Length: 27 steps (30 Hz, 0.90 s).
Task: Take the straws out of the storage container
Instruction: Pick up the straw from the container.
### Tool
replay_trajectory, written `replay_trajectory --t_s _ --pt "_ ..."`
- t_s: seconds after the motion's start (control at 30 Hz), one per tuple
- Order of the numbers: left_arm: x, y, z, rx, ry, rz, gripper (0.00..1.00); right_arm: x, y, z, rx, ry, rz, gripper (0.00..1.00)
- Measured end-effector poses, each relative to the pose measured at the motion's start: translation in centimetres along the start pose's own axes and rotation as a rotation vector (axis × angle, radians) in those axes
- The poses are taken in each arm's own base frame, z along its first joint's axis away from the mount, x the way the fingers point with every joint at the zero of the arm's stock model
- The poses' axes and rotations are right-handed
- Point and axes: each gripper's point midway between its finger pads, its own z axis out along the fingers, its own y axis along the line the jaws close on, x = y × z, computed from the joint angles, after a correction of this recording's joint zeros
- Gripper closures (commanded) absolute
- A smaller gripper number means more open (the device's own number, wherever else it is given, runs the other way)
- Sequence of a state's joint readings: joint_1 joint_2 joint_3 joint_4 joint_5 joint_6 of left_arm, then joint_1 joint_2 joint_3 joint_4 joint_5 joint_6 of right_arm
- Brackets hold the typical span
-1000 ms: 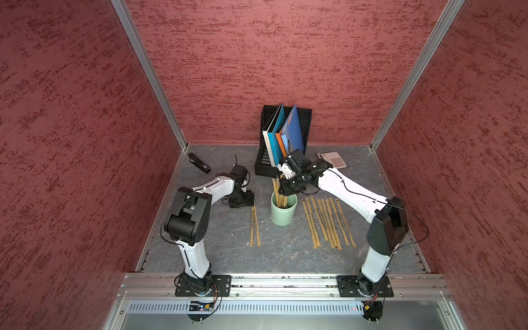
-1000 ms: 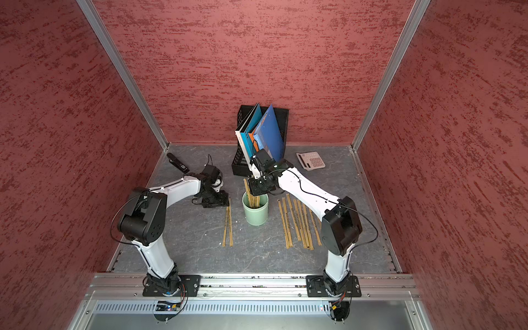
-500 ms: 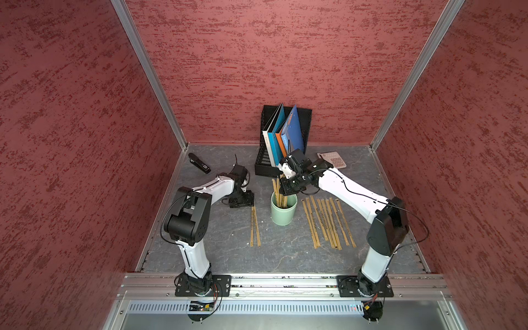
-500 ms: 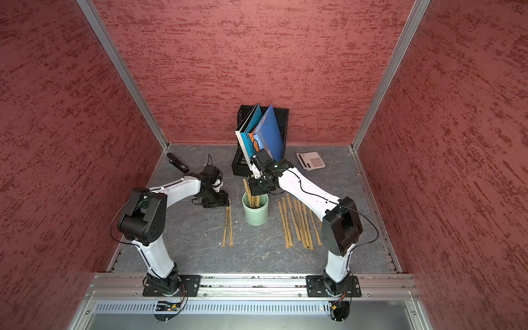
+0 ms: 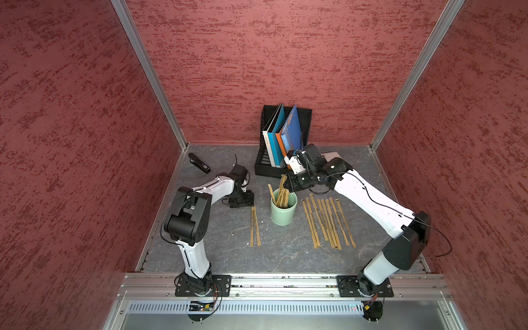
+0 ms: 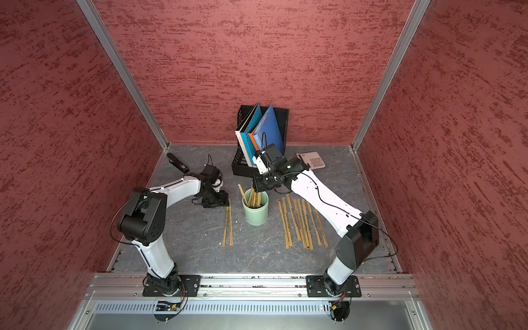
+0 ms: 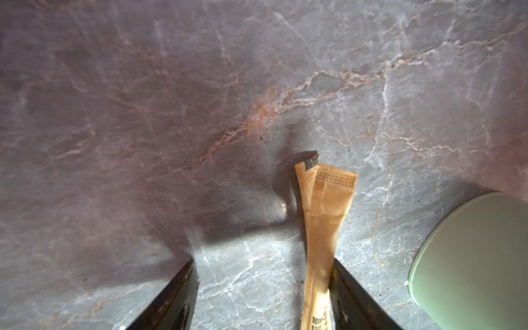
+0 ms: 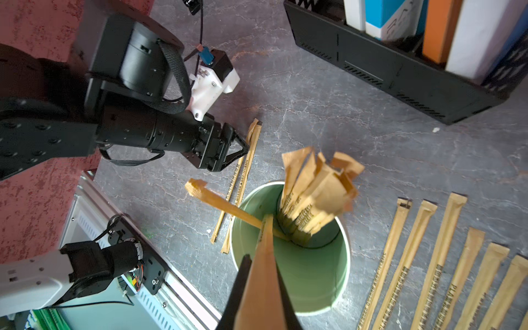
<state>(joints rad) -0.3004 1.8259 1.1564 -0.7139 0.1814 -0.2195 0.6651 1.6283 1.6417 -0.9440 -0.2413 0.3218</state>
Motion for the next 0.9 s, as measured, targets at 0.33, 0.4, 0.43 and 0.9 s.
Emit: replay_trajectory --t_s 0.33,0.4,0.43,0.9 --pt "0.0 0.0 0.0 -0.001 0.001 0.002 0.29 0.9 -0.7 -1.5 0.049 0.019 -0.008 0.92" --pt "0.0 0.0 0.0 -0.001 0.001 0.002 0.28 0.5 -0.7 -2.2 0.065 0.007 -0.017 0.92" --pt "0.0 -0.1 0.0 -0.001 0.001 0.002 0.28 0.1 -0.6 -2.8 0.072 -0.006 -0.024 0.92" --pt "0.0 -0.1 0.0 -0.002 0.003 0.002 0.28 -4.3 1.3 -12.3 0.155 -0.151 -0.152 0.94"
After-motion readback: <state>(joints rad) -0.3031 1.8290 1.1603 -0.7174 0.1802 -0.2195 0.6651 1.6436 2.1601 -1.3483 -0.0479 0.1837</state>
